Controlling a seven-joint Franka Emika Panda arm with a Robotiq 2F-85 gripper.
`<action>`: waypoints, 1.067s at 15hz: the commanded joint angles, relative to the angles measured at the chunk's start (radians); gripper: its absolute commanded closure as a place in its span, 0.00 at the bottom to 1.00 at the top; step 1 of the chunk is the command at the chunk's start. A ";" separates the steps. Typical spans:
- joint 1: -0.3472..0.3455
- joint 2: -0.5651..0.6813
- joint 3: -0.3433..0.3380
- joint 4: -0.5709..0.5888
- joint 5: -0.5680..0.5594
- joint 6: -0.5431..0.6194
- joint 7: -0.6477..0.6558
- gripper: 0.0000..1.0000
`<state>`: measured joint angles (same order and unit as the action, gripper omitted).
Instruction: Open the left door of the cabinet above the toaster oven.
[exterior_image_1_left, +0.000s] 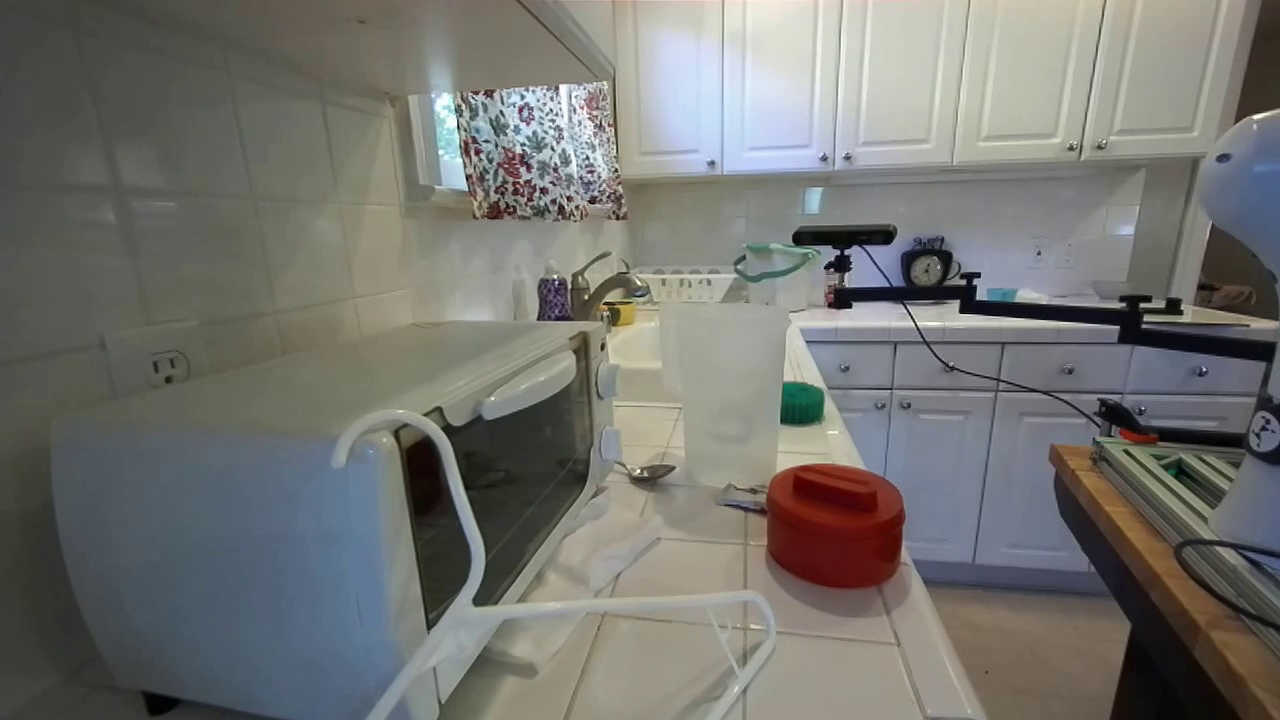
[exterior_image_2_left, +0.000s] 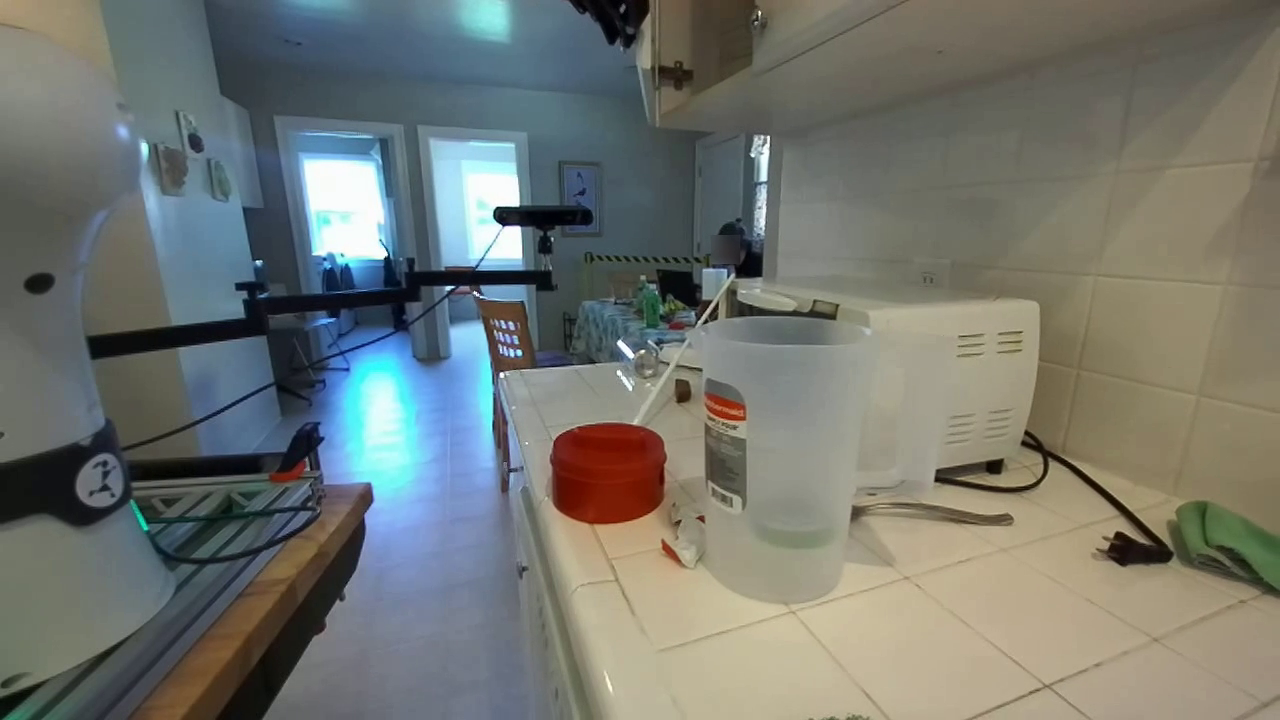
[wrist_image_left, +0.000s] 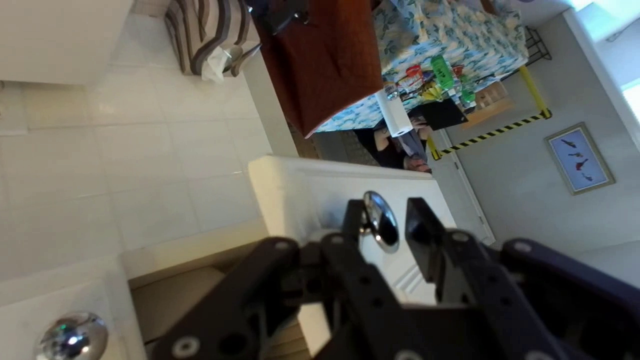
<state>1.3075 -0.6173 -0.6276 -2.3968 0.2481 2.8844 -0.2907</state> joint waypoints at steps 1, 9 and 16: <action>0.084 -0.015 -0.004 0.018 0.091 -0.096 -0.062 0.93; 0.076 -0.022 0.015 0.025 0.140 -0.164 -0.111 0.93; 0.095 -0.023 0.028 0.032 0.172 -0.184 -0.131 0.93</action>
<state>1.3221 -0.6629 -0.6007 -2.3941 0.3331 2.7585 -0.3766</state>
